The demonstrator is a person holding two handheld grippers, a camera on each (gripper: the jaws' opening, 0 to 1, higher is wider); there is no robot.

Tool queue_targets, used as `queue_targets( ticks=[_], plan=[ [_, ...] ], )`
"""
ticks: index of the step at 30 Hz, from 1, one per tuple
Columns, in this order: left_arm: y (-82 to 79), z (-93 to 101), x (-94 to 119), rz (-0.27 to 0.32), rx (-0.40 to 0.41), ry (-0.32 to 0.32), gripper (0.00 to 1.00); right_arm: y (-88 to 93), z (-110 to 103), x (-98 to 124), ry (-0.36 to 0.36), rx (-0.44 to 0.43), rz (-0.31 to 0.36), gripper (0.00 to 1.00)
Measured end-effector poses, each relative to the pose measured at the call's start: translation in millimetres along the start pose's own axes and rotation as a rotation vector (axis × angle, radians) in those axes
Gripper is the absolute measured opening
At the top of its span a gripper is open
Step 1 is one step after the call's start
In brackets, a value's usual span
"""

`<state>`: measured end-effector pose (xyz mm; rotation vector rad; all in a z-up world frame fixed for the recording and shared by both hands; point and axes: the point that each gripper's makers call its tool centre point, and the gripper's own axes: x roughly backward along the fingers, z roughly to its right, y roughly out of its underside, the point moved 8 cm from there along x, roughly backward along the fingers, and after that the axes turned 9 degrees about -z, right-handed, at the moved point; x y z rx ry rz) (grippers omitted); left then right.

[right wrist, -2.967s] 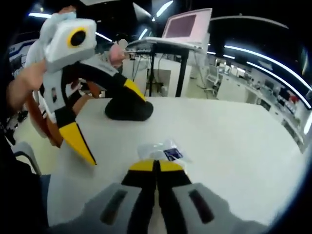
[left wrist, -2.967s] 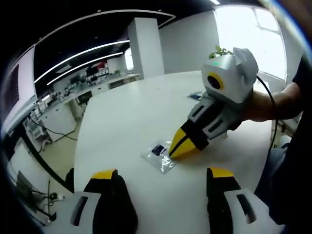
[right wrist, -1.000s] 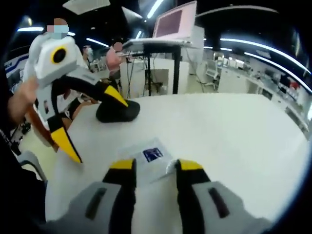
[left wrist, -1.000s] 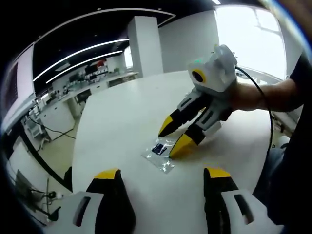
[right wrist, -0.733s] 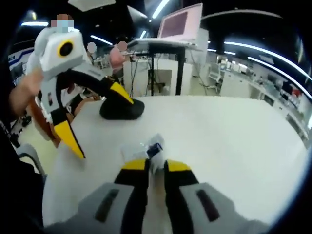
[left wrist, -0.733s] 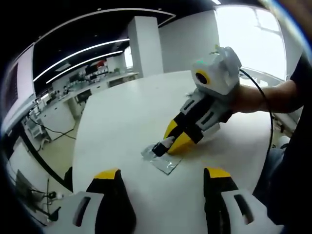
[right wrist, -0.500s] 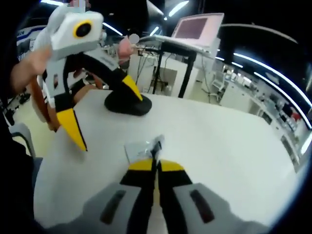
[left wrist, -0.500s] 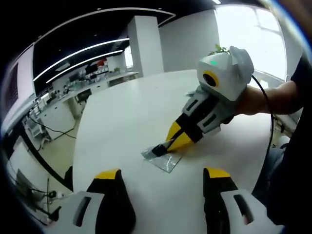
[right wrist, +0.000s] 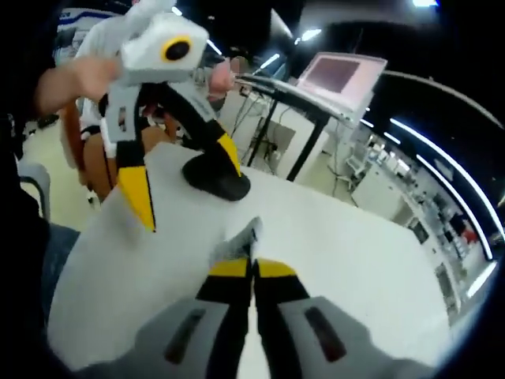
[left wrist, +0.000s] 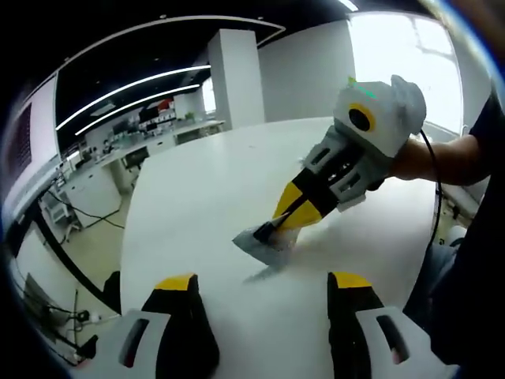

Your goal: Arrange the skincare products in the storage area until every visible bottle or jar stands upright without overlapping.

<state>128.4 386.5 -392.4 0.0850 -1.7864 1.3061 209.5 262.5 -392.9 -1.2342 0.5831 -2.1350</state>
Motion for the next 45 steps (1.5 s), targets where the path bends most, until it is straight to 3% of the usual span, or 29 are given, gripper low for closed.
queue_targets(
  ticks=[2,7,12,20,34,38,45],
  plan=[
    [-0.1,-3.7,0.7,0.011,0.000,0.007,0.67,-4.0,1.7,7.6,0.014,0.068,-0.017,0.00],
    [-3.9,-10.5,4.1,0.027,-0.008,0.018,0.63,-5.6,9.7,23.4,0.025,0.122,-0.035,0.00],
    [-12.4,-16.3,6.9,0.049,-0.023,0.022,0.63,-6.7,14.4,39.1,0.050,0.240,-0.068,0.00],
    [-18.1,-14.2,6.8,0.059,-0.048,0.029,0.62,-7.6,19.6,52.6,0.067,0.311,-0.097,0.00],
    [-31.5,-3.1,7.1,0.089,-0.107,0.036,0.60,-10.9,13.5,65.0,0.082,0.505,-0.158,0.00],
    [-33.9,0.4,4.4,0.095,-0.134,0.049,0.55,-15.5,9.0,65.7,0.067,0.566,-0.171,0.00],
    [-40.3,8.2,4.4,0.115,-0.169,0.067,0.50,-20.6,5.4,66.3,0.071,0.601,-0.176,0.00]
  ],
)
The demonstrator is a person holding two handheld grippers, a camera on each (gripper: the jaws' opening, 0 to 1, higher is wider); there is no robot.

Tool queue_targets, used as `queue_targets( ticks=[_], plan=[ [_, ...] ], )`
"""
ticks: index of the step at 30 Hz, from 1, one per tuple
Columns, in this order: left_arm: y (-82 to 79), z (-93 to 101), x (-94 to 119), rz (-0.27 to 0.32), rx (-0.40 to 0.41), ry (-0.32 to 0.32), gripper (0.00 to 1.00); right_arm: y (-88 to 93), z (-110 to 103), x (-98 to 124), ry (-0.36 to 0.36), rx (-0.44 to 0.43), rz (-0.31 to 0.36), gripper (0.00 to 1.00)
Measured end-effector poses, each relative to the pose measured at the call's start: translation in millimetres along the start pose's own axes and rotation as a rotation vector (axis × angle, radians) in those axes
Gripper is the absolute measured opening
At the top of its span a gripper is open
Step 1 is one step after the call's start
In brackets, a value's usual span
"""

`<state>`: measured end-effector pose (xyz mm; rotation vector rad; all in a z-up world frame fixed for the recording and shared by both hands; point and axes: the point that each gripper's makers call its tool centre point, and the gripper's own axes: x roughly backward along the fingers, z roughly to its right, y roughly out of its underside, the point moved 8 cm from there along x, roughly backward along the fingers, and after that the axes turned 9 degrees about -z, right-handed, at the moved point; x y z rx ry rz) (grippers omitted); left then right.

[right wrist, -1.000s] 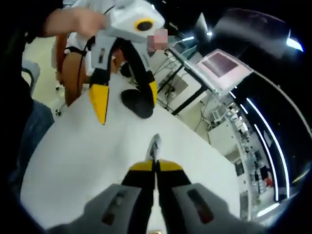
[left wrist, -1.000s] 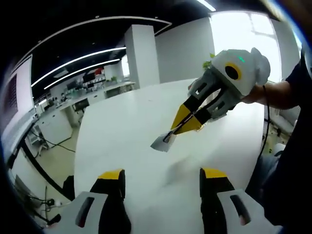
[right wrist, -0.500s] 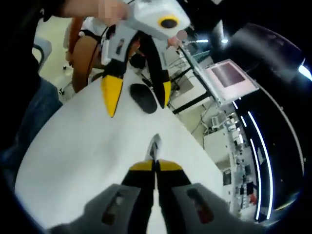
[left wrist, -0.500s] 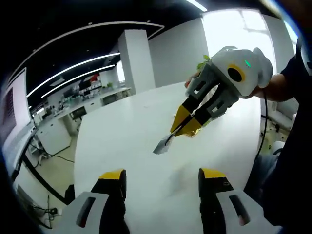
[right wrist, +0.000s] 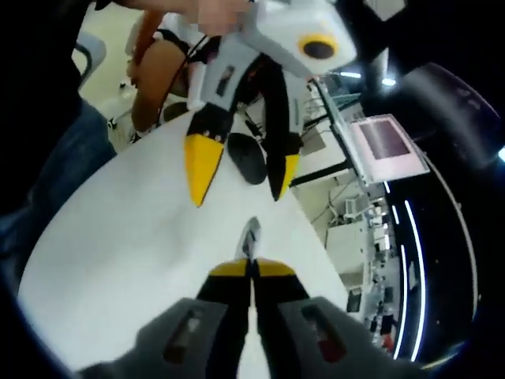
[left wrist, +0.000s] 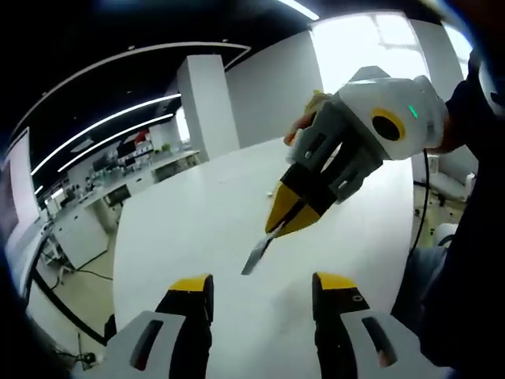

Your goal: Arrange the skincare products in the storage area until every visible bottle or jar stands upright without overlapping.

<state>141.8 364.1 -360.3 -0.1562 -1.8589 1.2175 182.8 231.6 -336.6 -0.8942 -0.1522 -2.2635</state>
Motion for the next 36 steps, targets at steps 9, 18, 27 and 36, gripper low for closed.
queue_targets(
  ticks=[9,18,27,36],
  plan=[
    [-3.3,4.1,1.6,-0.015,-0.061,0.003,0.38,-8.8,-7.6,1.3,-0.013,0.053,-0.007,0.00],
    [-6.8,12.2,-0.3,-0.033,-0.135,-0.005,0.28,-19.1,-11.7,2.7,-0.015,0.075,0.004,0.00],
    [-8.5,14.3,-1.0,-0.034,-0.169,-0.009,0.25,-21.6,-13.3,3.3,-0.019,0.067,0.011,0.00],
    [-9.1,13.6,-2.1,-0.051,-0.230,-0.015,0.20,-24.8,-14.4,3.6,-0.021,0.076,0.012,0.00]
  ],
)
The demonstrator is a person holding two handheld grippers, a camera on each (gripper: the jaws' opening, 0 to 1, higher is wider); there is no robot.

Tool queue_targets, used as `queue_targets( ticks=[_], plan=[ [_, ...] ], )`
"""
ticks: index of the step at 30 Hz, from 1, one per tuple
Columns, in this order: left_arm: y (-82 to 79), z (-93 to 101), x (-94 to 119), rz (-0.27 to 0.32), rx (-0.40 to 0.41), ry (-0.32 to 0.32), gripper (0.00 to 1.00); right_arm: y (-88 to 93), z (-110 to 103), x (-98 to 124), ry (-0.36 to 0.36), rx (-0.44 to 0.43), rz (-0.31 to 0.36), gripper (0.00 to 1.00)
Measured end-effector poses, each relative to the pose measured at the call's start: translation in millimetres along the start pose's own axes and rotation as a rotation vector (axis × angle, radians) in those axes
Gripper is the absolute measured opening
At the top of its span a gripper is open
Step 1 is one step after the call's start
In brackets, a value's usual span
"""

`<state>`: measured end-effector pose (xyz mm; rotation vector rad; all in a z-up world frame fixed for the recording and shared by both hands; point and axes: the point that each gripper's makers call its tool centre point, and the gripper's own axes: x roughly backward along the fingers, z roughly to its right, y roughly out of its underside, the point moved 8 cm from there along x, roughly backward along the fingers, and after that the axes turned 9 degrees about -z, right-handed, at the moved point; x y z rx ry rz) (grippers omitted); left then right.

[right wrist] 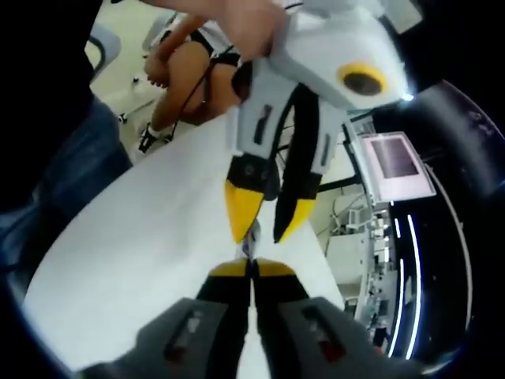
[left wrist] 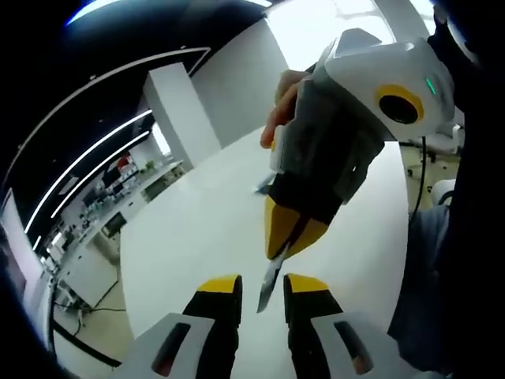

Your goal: Arrange the skincare products in the storage area until every visible bottle or jar stands upright without overlapping.

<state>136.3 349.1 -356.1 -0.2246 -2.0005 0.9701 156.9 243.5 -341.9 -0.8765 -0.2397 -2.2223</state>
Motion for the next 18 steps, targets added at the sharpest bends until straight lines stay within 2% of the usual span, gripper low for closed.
queue_targets(
  ticks=[5,14,18],
  plan=[
    [2.2,-0.1,-1.4,-0.029,-0.035,-0.008,0.17,-2.0,0.3,0.9,0.005,0.011,0.001,0.00],
    [2.1,2.2,-3.7,-0.043,-0.057,0.017,0.14,-6.3,0.9,3.8,0.009,0.019,0.008,0.00],
    [1.4,3.0,-4.3,-0.045,-0.069,0.029,0.07,-6.7,0.8,5.1,0.010,0.023,0.010,0.00]
  ],
)
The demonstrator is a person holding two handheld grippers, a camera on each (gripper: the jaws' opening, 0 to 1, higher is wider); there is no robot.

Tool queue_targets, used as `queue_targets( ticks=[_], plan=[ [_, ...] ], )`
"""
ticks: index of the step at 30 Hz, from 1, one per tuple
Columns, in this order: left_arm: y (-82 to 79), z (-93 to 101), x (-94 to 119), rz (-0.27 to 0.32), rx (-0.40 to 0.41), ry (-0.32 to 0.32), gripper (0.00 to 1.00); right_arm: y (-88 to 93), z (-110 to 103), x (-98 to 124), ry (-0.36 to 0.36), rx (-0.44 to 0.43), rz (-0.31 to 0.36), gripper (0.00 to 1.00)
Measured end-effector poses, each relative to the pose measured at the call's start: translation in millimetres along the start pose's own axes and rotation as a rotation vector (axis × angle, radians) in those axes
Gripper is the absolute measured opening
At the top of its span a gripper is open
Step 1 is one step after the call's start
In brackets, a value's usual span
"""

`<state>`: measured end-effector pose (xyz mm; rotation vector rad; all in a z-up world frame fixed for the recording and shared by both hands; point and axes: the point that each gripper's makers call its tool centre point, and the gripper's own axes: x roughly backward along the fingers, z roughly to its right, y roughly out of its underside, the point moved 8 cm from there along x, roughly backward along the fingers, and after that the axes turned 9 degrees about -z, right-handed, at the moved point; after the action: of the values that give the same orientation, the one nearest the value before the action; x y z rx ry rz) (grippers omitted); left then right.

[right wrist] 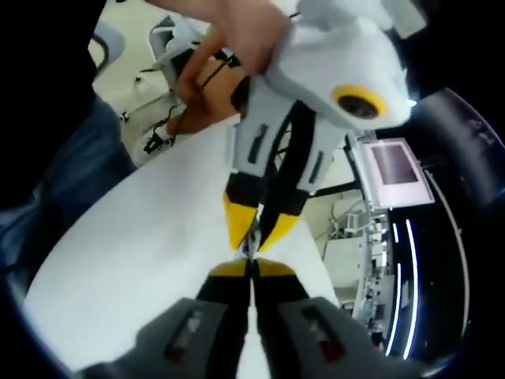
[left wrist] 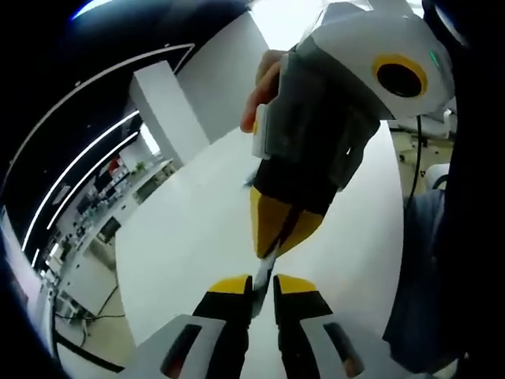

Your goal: Arrange the skincare products in the storage area until every visible bottle or jar stands upright without overlapping.

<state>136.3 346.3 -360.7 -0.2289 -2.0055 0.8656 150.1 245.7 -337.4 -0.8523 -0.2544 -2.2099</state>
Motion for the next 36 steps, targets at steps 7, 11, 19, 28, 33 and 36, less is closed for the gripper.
queue_targets(
  ticks=[7,11,19,28,33,36],
  plan=[
    [-1.1,-0.8,-0.2,0.001,0.001,0.008,0.06,1.0,0.5,1.3,0.000,0.005,0.003,0.00],
    [-2.0,0.8,-0.4,-0.001,-0.002,0.017,0.07,-0.4,-0.1,1.8,0.001,0.033,-0.002,0.00],
    [-0.8,1.7,-2.7,-0.020,-0.021,0.030,0.07,-5.2,-0.6,4.0,0.013,0.082,0.012,0.00],
    [0.8,0.6,0.4,0.009,-0.001,0.026,0.04,-6.3,1.9,5.2,0.049,0.062,0.020,0.01],
    [-1.0,-1.0,2.7,0.043,0.028,0.030,0.04,-2.1,4.9,5.9,0.056,-0.009,0.035,0.08],
    [-1.6,-0.7,2.8,0.052,0.033,0.030,0.04,0.4,5.3,6.8,0.063,-0.030,0.037,0.11]
  ],
)
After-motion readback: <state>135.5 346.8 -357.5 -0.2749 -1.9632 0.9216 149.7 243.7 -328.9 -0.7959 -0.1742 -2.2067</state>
